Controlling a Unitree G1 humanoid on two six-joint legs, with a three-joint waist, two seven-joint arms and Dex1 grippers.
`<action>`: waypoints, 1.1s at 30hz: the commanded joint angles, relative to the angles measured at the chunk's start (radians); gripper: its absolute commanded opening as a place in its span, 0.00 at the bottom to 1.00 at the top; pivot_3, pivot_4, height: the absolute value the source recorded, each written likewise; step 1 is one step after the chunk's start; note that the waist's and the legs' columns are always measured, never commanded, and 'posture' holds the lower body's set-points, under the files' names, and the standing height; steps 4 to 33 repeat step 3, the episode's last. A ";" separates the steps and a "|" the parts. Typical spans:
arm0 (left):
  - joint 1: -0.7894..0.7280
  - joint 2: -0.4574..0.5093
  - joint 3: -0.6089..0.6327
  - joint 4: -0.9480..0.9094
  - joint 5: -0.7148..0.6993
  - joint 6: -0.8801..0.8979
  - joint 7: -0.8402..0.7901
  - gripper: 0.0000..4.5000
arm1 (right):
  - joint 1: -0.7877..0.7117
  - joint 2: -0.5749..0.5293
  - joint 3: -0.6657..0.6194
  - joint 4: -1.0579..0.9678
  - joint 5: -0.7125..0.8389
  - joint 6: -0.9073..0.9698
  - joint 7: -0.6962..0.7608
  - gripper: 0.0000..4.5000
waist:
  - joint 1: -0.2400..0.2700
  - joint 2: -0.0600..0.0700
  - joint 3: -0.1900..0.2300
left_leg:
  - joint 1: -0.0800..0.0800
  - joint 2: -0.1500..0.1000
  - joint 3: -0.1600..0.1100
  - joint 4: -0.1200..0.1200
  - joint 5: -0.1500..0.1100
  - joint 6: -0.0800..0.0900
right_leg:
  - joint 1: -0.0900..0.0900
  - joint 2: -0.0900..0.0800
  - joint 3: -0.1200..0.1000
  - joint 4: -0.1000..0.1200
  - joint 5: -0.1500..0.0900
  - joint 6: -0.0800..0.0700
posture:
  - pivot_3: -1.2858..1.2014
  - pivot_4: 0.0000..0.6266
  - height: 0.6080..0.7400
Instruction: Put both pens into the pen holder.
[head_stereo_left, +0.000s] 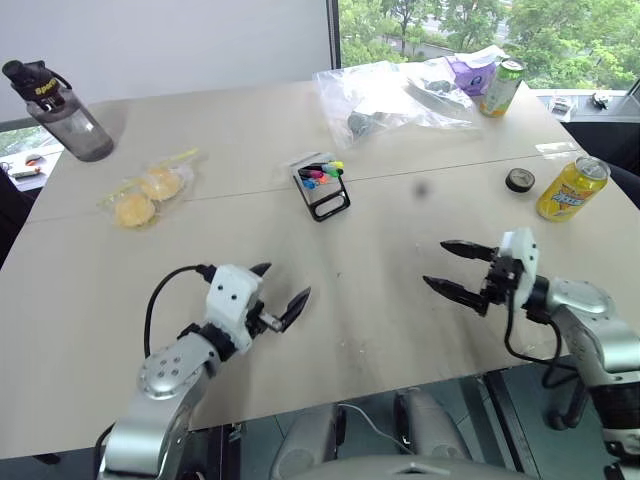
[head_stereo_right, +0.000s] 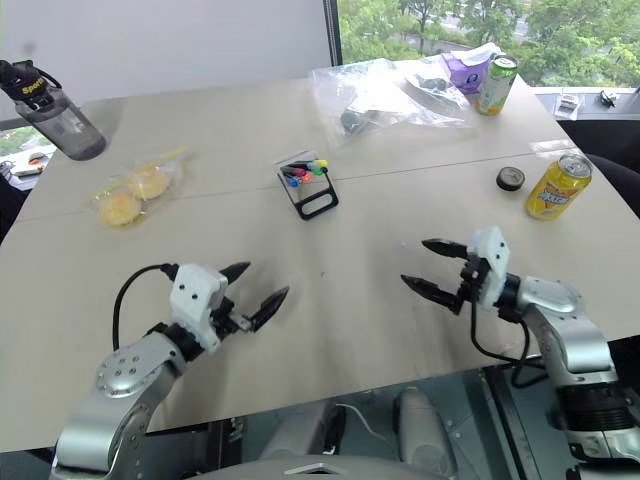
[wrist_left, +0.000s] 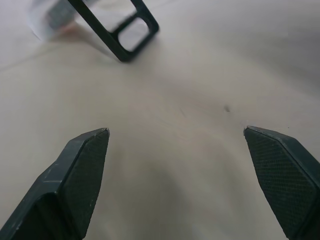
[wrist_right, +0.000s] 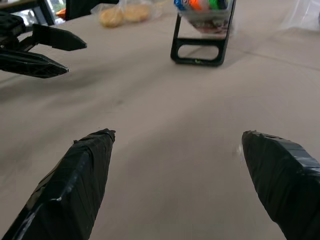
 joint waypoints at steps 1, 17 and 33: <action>0.028 0.020 0.018 0.006 0.001 -0.061 -0.033 1.00 | 0.020 -0.036 -0.058 0.000 0.016 -0.040 0.046 0.97 | 0.003 0.000 0.000 | 0.000 0.000 0.000 0.000 0.000 0.000 | 0.001 0.000 -0.001 0.000 0.000 0.000 | 0.52 0.24 1.00; 0.040 0.026 0.018 0.011 -0.003 -0.064 -0.043 1.00 | 0.032 -0.043 -0.071 0.006 0.009 -0.048 0.042 0.97 | 0.004 0.000 0.000 | 0.002 0.000 -0.001 0.000 -0.002 0.003 | 0.003 -0.001 -0.002 0.000 0.000 0.000 | 0.52 0.24 1.00; 0.040 0.026 0.018 0.011 -0.003 -0.064 -0.043 1.00 | 0.032 -0.043 -0.071 0.006 0.009 -0.048 0.042 0.97 | 0.004 0.000 0.000 | 0.002 0.000 -0.001 0.000 -0.002 0.003 | 0.003 -0.001 -0.002 0.000 0.000 0.000 | 0.52 0.24 1.00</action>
